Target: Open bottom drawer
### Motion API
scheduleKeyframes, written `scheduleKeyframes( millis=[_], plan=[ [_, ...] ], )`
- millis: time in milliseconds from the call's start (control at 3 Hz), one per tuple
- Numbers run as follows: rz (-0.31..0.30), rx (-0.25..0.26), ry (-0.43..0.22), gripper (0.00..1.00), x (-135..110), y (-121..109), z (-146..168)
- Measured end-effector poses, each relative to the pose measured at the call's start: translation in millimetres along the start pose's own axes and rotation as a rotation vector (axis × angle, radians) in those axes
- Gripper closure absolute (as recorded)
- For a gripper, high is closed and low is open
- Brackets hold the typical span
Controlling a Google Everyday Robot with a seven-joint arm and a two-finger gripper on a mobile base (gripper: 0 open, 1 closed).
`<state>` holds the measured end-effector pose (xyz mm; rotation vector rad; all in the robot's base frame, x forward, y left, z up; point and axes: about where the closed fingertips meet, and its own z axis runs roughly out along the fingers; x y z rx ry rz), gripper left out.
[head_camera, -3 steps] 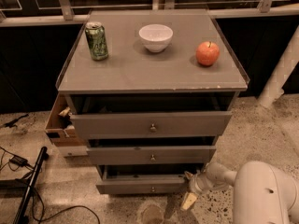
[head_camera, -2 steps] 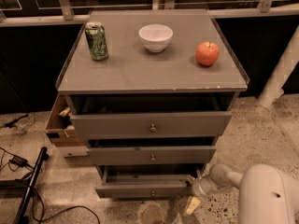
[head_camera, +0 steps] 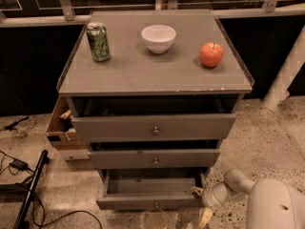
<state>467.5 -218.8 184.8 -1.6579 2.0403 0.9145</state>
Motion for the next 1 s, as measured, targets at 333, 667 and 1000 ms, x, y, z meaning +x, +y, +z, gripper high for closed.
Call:
scheduleKeyframes(
  millis=[333,667,1000],
  plan=[
    [-0.026,-0.140,-0.032,0.00,6.4,30.7,-11.6],
    [-0.012,-0.371,-0.053,0.00,7.6,88.5,-33.2],
    [-0.012,-0.371,-0.053,0.00,7.6,88.5,-33.2]
  ],
)
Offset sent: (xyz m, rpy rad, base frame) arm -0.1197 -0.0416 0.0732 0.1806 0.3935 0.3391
